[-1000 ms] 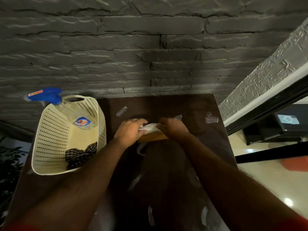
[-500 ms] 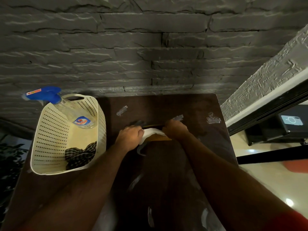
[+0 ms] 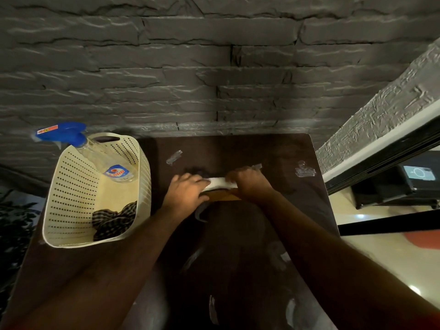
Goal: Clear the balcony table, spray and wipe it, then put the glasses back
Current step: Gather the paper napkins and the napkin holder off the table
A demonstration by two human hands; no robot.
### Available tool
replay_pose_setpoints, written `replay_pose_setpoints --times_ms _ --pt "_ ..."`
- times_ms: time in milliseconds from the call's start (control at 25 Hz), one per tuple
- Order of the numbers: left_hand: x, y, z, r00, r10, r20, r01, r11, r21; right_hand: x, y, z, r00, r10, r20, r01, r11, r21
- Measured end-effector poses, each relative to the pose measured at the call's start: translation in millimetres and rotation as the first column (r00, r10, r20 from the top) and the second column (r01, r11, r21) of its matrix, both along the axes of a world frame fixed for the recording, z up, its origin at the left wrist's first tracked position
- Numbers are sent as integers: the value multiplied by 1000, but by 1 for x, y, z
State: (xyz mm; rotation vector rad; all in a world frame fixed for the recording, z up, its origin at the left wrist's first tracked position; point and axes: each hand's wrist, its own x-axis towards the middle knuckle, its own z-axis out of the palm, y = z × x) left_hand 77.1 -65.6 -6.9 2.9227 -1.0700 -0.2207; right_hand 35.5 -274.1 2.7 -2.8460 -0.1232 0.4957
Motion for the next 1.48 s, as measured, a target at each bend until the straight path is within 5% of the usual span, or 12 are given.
replay_pose_setpoints --times_ms 800,1080,1480 --pt "10 -5 3 996 21 -92 -8 990 139 0 -7 -12 998 -52 37 53 998 -27" --pt "10 -4 -3 983 105 -152 -105 994 8 -3 -9 0 982 -167 86 172 984 -51" --pt "17 -16 -9 962 121 -245 -113 993 47 -9 5 -7 970 -207 -130 203 978 -45"
